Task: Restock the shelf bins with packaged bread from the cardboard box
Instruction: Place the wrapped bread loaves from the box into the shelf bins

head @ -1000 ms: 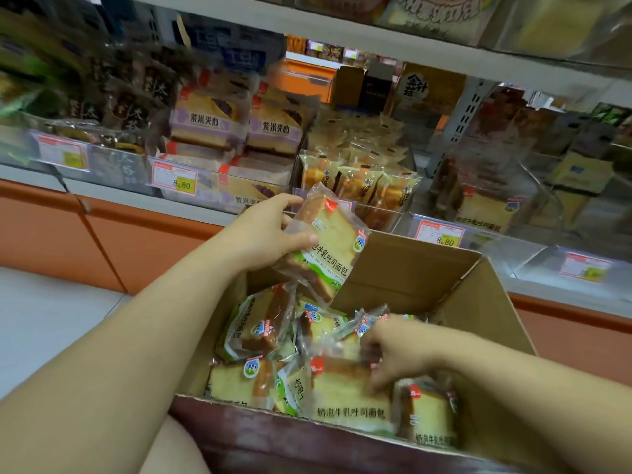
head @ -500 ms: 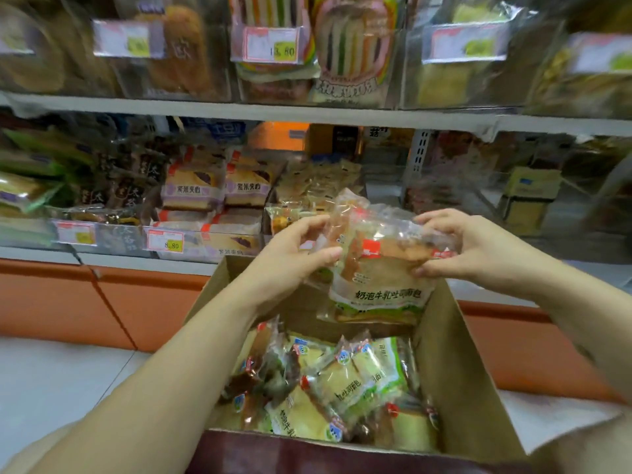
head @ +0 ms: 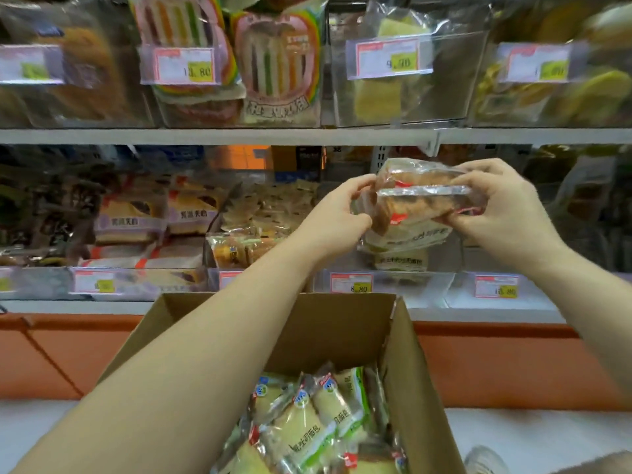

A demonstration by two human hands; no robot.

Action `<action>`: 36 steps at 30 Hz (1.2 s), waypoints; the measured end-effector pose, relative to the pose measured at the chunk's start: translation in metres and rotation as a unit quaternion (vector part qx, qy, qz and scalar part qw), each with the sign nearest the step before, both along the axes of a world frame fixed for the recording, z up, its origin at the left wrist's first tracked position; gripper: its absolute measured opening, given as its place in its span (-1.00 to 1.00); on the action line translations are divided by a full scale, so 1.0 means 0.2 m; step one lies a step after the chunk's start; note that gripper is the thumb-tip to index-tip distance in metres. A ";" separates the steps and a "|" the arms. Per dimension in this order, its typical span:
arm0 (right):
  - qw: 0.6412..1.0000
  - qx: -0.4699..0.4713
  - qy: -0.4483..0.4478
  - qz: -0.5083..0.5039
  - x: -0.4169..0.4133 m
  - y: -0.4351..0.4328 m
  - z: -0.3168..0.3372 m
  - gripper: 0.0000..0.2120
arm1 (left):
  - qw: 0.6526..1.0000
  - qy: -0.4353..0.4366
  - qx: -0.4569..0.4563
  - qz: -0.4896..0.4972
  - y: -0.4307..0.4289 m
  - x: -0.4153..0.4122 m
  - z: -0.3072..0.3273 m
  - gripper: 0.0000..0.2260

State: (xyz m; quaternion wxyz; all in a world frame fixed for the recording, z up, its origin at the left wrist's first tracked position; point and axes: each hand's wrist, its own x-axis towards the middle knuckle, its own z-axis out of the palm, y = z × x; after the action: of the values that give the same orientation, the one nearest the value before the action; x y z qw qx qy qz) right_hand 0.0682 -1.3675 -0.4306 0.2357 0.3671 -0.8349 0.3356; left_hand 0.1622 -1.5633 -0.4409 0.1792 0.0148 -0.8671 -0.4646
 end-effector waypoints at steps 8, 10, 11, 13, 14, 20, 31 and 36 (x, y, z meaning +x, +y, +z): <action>0.994 0.039 -0.093 -0.031 -0.30 -0.06 -0.27 -0.68 | 0.988 -0.139 -0.039 -0.048 -0.01 -0.31 -0.21 -0.25; 0.991 0.068 -0.103 -0.042 -0.37 -0.07 -0.33 -0.69 | 0.980 -0.180 -0.072 -0.051 -0.01 -0.40 -0.25 -0.29; 0.989 0.098 -0.101 -0.048 -0.40 -0.07 -0.36 -0.66 | 0.974 -0.202 -0.087 -0.053 -0.02 -0.44 -0.28 -0.33; 0.980 0.169 -0.093 -0.048 -0.44 -0.08 -0.43 -0.56 | 0.963 -0.242 -0.106 -0.052 -0.02 -0.52 -0.34 -0.42; 0.975 0.199 -0.088 -0.046 -0.44 -0.08 -0.46 -0.51 | 0.958 -0.259 -0.115 -0.049 -0.03 -0.54 -0.36 -0.43; 0.977 0.198 -0.071 -0.040 -0.45 -0.05 -0.50 -0.46 | 0.955 -0.265 -0.132 -0.023 -0.05 -0.62 -0.43 -0.30; 0.966 0.242 -0.082 -0.039 -0.30 -0.11 -0.40 -0.86 | 0.973 -0.204 -0.108 -0.016 -0.03 -0.60 -0.38 -0.34; 0.914 0.379 -0.144 -0.024 -0.33 -0.12 -0.52 -0.62 | 0.972 -0.178 -0.154 -0.016 0.00 -0.59 -0.39 -0.46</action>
State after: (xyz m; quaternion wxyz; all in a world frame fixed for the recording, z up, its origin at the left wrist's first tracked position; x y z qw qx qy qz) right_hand 0.0018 -1.3920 -0.5353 -0.0355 0.3561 -0.9330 0.0376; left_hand 0.0438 -1.5633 -0.5191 0.0144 0.0560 -0.9462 -0.3185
